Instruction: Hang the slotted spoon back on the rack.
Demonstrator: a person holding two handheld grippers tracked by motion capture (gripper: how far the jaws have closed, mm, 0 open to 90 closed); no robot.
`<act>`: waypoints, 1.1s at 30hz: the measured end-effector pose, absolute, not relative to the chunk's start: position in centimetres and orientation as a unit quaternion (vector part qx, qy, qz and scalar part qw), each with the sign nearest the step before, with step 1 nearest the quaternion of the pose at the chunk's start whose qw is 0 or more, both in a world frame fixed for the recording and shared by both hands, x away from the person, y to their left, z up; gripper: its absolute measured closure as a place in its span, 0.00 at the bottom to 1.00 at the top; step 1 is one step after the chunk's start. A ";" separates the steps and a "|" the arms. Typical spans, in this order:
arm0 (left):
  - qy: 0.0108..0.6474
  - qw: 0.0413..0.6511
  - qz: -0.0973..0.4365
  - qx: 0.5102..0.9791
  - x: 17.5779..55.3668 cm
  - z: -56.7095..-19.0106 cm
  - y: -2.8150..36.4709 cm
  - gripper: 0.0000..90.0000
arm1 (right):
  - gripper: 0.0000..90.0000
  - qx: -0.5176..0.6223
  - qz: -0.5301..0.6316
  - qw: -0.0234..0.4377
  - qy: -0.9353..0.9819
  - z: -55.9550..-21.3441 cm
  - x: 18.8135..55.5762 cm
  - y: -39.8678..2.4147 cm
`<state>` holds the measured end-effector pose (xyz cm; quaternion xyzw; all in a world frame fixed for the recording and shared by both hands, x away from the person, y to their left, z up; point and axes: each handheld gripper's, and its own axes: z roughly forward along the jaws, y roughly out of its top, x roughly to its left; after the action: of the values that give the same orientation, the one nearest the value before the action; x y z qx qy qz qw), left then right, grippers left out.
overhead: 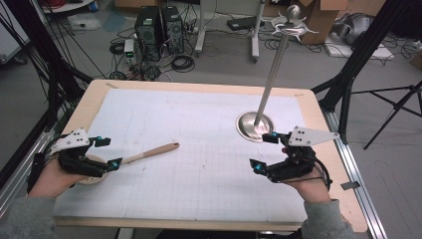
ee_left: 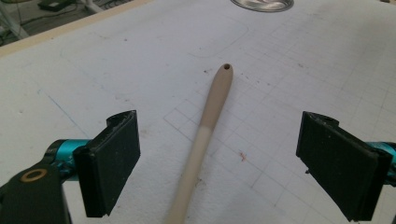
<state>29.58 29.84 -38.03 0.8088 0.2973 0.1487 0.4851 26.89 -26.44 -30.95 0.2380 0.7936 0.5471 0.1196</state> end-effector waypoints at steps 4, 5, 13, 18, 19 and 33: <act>0.294 0.470 0.150 0.819 30.2 -38.4 30.3 0.21 | 0.10 0.242 0.542 0.118 0.796 -31.1 26.5 -26.8; 0.294 0.470 0.150 0.819 30.2 -38.4 30.3 0.21 | 0.10 0.242 0.542 0.118 0.796 -31.1 26.5 -26.8; 0.282 0.457 0.133 0.833 31.0 -38.7 30.2 0.24 | 0.10 0.247 0.542 0.124 0.794 -31.1 26.1 -27.4; 0.281 0.438 0.121 0.845 31.7 -39.3 29.9 0.24 | 0.10 0.250 0.539 0.123 0.795 -31.1 25.6 -27.6; 0.280 0.434 0.120 0.848 31.9 -39.4 29.9 0.24 | 0.10 0.249 0.539 0.125 0.795 -31.1 25.6 -27.6; 0.275 0.401 0.112 0.867 32.7 -40.1 29.3 0.34 | 0.10 0.257 0.537 0.129 0.793 -31.1 24.9 -28.4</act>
<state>32.71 29.34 -40.14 0.8667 0.2751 0.1116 0.4008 24.86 -28.42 -31.14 0.2573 0.7930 0.5370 0.1288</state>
